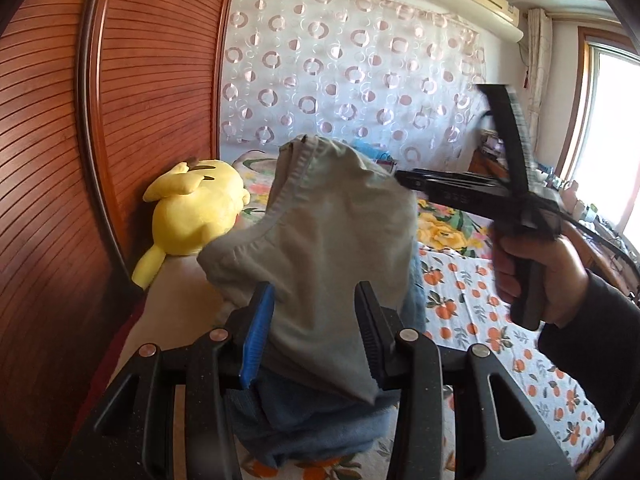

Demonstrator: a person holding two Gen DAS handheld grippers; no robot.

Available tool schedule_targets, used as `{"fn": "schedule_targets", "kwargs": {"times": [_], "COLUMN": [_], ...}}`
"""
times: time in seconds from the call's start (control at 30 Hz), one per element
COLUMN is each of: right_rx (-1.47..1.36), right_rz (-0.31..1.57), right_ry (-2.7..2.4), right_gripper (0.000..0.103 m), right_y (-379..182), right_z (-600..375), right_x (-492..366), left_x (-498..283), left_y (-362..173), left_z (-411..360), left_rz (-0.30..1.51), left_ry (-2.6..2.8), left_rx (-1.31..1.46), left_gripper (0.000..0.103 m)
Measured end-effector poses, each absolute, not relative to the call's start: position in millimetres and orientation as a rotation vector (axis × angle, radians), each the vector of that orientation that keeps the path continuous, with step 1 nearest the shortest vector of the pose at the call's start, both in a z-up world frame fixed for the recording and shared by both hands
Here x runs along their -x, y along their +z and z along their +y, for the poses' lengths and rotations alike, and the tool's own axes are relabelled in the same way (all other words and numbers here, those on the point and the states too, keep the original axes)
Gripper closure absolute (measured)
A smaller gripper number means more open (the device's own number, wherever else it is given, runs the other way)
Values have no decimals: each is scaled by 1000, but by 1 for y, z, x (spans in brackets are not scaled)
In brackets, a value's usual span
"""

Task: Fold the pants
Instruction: 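Open the left tool and release the pants on top of the jeans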

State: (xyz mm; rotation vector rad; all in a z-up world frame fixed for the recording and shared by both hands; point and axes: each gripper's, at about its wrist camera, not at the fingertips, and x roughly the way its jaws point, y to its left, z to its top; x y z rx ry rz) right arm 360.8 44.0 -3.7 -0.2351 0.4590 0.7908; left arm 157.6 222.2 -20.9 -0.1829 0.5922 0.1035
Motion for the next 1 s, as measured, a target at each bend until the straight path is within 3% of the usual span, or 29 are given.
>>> {"fn": "schedule_targets", "kwargs": {"times": [0.47,0.63,0.73,0.8,0.93,1.0], "right_rx": [187,158,150,144,130,123], "right_rz": [449,451,457,458,462,464], "right_ry": [783,738,706,679,634,610], "right_gripper": [72,72,72,72,72,66], "right_y": [-8,-12,-13,-15,-17,-18], "right_z": [-16,-52,-72,-86,-113,-125], "right_x": [-303,-275,-262,-252,-230,-220], "left_x": [-164,-165,-164,-163,-165,-166], "left_y": [-21,-20,-18,-17,-14,-14], "left_z": [201,172,156,144,122,110], "left_rz": [601,599,588,571,563,558], "left_ry": [91,48,33,10,-12,-20], "left_rx": [143,108,88,87,79,67], "left_gripper": [60,55,46,26,23,23]}}
